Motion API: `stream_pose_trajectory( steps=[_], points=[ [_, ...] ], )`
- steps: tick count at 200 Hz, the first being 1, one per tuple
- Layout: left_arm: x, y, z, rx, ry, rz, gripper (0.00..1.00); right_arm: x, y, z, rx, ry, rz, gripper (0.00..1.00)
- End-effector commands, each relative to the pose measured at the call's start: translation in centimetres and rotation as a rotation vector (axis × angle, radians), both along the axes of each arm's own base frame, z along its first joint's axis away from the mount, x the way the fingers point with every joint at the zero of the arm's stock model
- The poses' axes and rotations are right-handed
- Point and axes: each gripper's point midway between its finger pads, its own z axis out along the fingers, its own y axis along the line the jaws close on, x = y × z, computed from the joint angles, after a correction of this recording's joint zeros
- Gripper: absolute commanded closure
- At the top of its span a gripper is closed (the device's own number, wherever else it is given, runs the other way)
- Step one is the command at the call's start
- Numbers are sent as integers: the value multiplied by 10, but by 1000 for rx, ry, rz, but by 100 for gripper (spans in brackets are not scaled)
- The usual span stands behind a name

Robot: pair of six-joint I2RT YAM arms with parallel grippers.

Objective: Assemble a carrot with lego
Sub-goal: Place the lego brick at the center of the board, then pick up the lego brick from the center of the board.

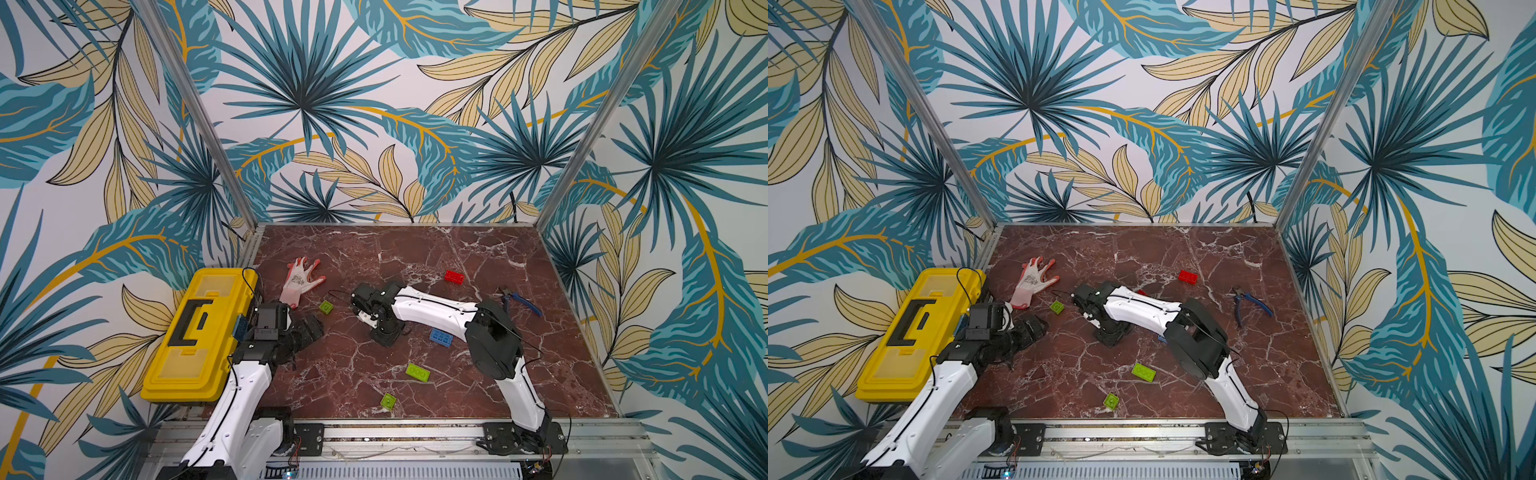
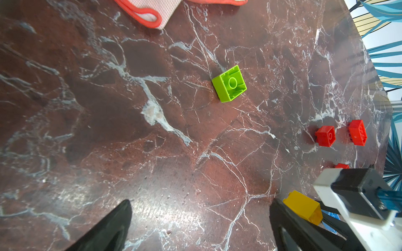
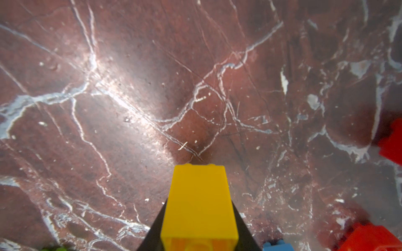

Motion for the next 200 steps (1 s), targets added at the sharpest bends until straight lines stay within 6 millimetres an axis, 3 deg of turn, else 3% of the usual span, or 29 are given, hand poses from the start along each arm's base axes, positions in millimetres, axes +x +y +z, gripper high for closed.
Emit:
stream_pose_trajectory(
  steps=[1,55,79,109,137,163,171,200],
  points=[
    [4,0,4,14,-24,-11,1,-6,-3,-18,-13,52,11,65],
    [5,0,4,16,-25,-11,1,-8,-4,-23,-15,74,-9,60],
    [5,0,4,16,-23,-14,1,-5,-4,-17,-8,59,-23,53],
    [4,-3,6,5,-30,-25,0,5,-2,15,45,-32,-46,33],
    [5,-14,13,-35,-65,-80,1,13,-5,59,137,-127,-78,18],
    [7,-35,22,-86,-120,-169,1,12,-40,82,150,-199,-145,10],
    [7,-43,24,-100,-131,-200,1,12,-56,84,146,-228,-147,6],
    [11,-76,26,-133,-154,-317,1,4,-100,79,178,-339,-91,6]
  ],
)
